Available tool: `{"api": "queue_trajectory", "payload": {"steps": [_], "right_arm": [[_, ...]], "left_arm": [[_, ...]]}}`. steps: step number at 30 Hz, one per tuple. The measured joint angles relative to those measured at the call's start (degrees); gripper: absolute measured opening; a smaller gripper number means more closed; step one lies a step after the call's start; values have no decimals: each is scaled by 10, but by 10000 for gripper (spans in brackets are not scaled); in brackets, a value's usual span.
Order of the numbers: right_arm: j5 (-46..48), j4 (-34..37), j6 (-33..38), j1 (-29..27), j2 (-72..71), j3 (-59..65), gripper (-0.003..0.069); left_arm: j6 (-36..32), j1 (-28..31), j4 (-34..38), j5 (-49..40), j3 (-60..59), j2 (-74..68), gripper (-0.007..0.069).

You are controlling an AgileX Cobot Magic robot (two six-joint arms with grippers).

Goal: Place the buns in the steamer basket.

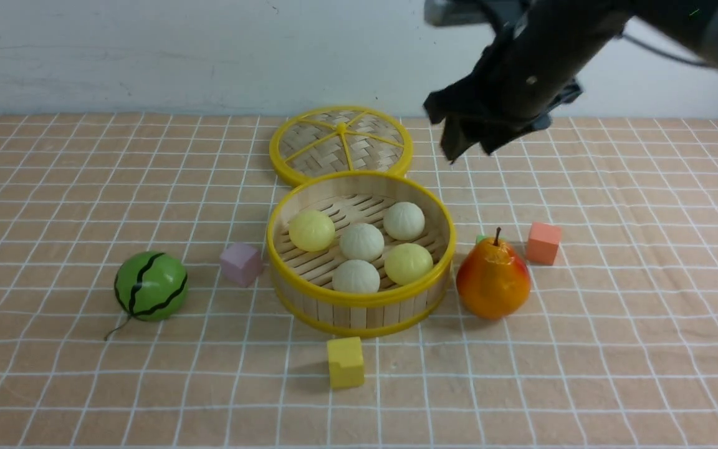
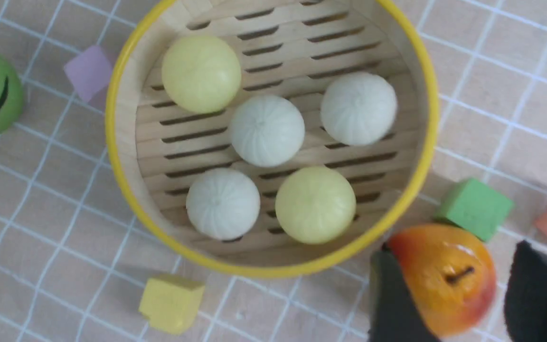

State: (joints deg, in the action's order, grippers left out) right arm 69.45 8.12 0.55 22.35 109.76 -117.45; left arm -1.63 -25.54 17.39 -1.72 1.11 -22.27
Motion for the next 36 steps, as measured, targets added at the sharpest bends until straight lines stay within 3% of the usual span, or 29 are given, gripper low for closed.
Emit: {"api": "queue_trajectory", "payload": {"steps": [6,8,14,21,32,36], "right_arm": [[20,-12,-27,0,-152,117,16],[20,-15,-37,0,-194,167,-14],[13,-33,-62,0,-368,378,-18],[5,-24,-81,0,-530,537,-14],[28,-23,-83,-2,-672,576,-6],[27,-21,-57,-35,-735,583,-4]], "left_arm": [[0,0,0,0,0,0,16],[0,0,0,0,0,0,16],[0,0,0,0,0,0,16],[0,0,0,0,0,0,16],[0,0,0,0,0,0,16],[0,0,0,0,0,0,16]]}}
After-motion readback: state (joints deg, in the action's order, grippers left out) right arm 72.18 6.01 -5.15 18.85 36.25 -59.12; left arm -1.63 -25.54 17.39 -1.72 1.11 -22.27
